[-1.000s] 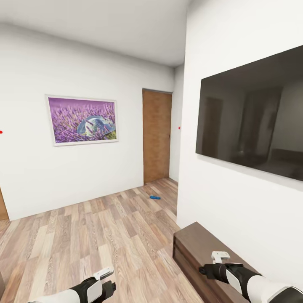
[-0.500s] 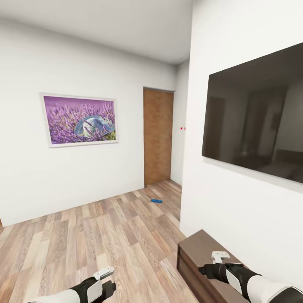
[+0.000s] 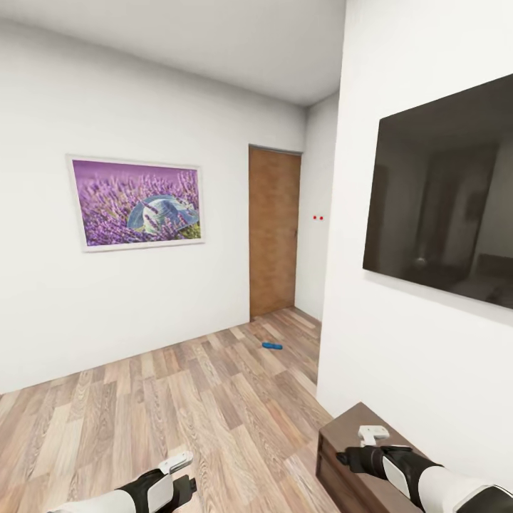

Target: In the bedroom, move the book from the bed onto either nightstand, and place the two sandals side by side next to the bed.

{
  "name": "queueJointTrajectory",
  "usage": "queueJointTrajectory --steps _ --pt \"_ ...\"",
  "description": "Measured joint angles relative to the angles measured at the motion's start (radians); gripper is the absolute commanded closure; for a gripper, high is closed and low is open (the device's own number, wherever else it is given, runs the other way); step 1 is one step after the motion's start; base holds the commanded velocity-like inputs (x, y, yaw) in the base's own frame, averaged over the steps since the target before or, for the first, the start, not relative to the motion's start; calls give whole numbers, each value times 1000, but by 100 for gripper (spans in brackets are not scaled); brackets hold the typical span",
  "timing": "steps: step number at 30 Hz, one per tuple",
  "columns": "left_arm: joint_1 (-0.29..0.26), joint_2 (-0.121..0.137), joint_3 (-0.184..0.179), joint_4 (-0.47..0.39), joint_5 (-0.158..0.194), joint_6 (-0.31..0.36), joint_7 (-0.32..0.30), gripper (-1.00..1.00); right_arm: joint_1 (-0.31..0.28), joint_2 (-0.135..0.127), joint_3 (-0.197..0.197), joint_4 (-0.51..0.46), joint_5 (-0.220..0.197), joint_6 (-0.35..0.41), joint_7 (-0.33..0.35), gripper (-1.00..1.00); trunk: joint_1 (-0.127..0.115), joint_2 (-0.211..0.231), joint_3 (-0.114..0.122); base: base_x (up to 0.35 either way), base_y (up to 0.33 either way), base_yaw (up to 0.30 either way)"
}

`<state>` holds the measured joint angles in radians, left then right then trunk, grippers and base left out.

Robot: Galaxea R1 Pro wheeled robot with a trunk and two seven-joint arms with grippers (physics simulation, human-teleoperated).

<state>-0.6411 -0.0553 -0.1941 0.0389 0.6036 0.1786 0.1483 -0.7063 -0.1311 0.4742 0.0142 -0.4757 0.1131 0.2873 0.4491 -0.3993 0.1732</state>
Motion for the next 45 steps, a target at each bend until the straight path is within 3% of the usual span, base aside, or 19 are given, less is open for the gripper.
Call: queueJointTrajectory --steps 22,45 --pt "0 -1 0 0 0 0 0 -100 0 0 0 0 0 0 0 -100 0 0 -1 291 238 0" --pt "0 -4 0 0 0 0 0 -100 0 0 0 0 0 1 2 -100 0 0 -19 291 228 0"
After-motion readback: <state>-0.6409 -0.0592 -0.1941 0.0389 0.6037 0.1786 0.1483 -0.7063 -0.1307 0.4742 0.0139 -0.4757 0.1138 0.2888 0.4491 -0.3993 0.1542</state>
